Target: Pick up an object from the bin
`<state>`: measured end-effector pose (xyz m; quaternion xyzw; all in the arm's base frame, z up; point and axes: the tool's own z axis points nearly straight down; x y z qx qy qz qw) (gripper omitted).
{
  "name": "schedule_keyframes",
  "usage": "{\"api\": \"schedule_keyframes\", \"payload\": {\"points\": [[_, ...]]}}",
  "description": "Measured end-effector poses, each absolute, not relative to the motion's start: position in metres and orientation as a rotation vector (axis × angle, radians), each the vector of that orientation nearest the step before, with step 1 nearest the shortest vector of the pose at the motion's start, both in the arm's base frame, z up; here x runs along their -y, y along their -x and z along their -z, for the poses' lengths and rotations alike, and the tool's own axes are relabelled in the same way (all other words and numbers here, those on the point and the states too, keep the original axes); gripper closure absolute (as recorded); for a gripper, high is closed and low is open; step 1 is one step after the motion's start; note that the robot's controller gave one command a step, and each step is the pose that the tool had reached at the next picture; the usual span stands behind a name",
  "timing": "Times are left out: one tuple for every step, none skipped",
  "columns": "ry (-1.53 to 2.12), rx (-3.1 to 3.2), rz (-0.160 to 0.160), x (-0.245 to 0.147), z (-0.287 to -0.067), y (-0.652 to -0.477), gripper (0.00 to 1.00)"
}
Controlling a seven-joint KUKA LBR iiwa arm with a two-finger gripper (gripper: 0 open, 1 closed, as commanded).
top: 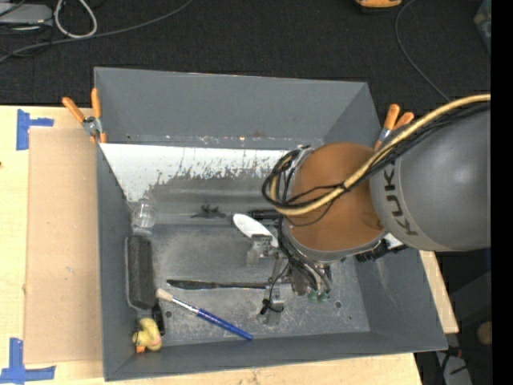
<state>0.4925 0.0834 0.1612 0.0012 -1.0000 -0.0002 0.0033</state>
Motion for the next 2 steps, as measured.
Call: {"api": "schedule_keyframes", "payload": {"points": [[0.002,3.139,0.001,-0.083,-0.163,-0.494,0.00],[-0.135,3.142,0.002,-0.066,-0.084,-0.539,0.00]]}}
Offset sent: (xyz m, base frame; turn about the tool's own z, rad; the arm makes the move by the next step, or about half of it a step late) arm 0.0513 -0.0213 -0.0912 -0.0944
